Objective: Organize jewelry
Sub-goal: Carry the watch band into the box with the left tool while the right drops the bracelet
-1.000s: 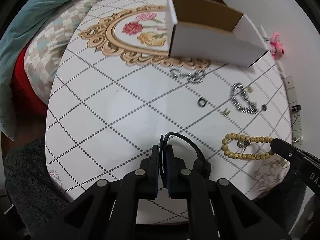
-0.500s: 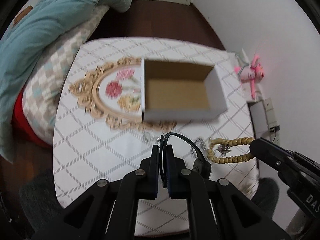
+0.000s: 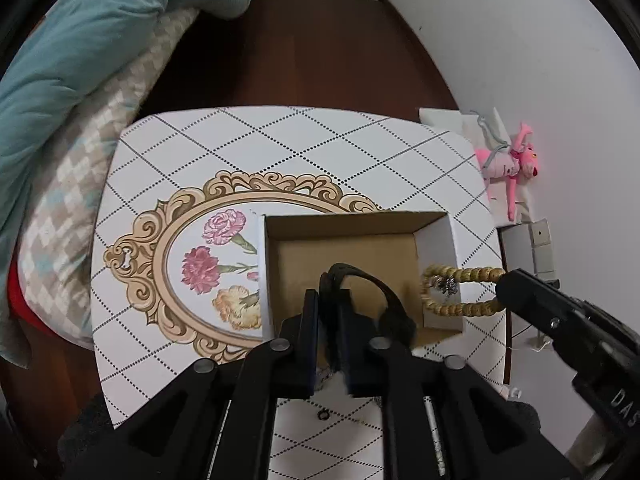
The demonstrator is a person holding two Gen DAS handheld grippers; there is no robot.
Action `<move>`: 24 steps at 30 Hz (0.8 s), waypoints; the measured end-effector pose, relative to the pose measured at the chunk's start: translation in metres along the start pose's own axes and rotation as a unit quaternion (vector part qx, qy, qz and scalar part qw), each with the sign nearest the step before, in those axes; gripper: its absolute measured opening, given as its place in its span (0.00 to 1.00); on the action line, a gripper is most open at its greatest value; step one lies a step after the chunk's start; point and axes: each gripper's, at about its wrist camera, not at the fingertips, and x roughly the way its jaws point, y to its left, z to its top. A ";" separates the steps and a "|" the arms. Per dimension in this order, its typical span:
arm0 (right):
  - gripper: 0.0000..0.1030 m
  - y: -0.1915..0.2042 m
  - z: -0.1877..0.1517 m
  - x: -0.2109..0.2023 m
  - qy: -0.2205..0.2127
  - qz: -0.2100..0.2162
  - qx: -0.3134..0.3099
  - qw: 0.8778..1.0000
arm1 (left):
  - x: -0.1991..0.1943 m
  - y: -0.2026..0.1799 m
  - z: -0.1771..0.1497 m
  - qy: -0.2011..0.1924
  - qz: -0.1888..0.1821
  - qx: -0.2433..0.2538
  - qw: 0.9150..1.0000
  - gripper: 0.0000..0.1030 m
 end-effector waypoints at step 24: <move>0.99 -0.027 -0.033 0.057 0.032 -0.184 -0.076 0.979 | 0.014 0.013 -0.031 -0.062 0.099 0.006 0.993 1.00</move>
